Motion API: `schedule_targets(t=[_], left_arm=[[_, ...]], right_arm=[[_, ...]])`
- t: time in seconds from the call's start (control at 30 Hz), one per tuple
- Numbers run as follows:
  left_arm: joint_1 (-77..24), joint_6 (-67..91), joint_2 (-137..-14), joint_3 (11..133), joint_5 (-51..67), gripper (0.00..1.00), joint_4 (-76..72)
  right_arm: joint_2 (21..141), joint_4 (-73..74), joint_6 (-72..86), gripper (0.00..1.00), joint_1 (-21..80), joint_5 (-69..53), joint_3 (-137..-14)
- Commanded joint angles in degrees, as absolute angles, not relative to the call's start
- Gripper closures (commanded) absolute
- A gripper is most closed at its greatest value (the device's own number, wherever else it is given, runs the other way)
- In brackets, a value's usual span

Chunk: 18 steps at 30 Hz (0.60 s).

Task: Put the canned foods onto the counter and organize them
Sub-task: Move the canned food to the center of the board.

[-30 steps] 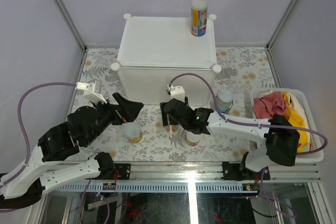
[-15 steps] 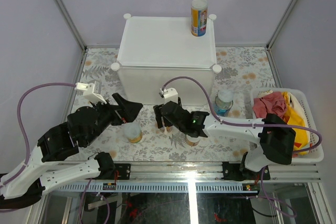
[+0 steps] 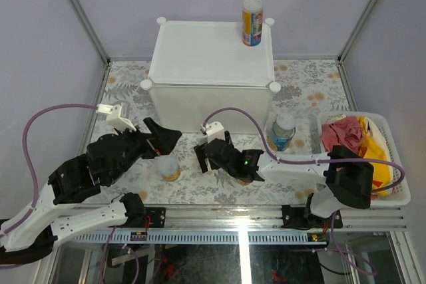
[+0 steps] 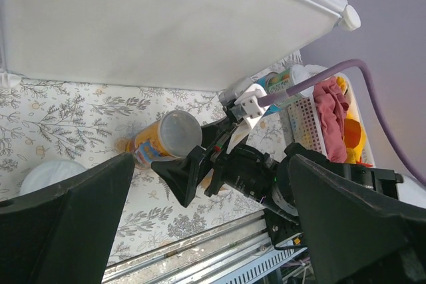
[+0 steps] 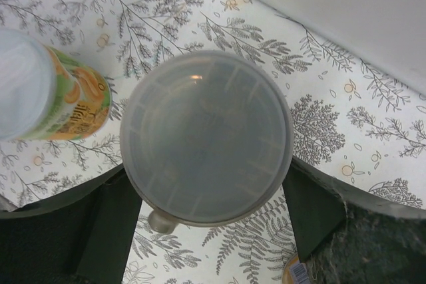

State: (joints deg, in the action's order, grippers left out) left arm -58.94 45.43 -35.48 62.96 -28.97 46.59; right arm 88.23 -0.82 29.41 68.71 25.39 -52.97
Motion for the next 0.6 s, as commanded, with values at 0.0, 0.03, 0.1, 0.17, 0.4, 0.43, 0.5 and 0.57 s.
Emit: schedule_targets(t=[0.0, 0.03, 0.1, 0.17, 0.4, 0.43, 0.5, 0.57], left_arm=[[-58.98, 45.26, -36.06, 64.85, -30.1, 0.0, 46.49], [-59.03, 45.26, -36.22, 65.04, -29.99, 0.0, 46.61], [-59.0, 45.18, -36.65, 65.34, -29.89, 0.0, 46.92], [-59.06, 45.09, -36.94, 65.69, -29.79, 0.0, 47.17], [-59.0, 45.31, -37.86, 66.64, -29.4, 0.0, 48.7], [-58.99, 45.27, -38.14, 66.82, -29.38, 0.0, 48.92], [-59.05, 45.03, -38.6, 67.2, -29.33, 0.0, 49.27], [-58.98, 44.84, -38.99, 67.5, -29.19, 0.0, 49.4]], right_arm=[[86.81, -5.25, 28.04, 0.13, 69.9, 28.89, -51.61], [86.63, -6.03, 27.71, 0.13, 70.1, 29.41, -51.26], [86.22, -7.69, 27.05, 0.13, 70.54, 30.59, -50.4], [85.68, -9.65, 26.36, 0.13, 70.9, 31.41, -49.48], [84.27, -17.62, 23.43, 0.13, 72.6, 34.05, -46.01], [84.09, -18.5, 23.1, 0.13, 72.96, 34.73, -45.66], [83.8, -20.12, 22.41, 0.13, 73.33, 35.66, -45.01], [83.67, -21.89, 21.73, 0.13, 73.55, 36.15, -44.56]])
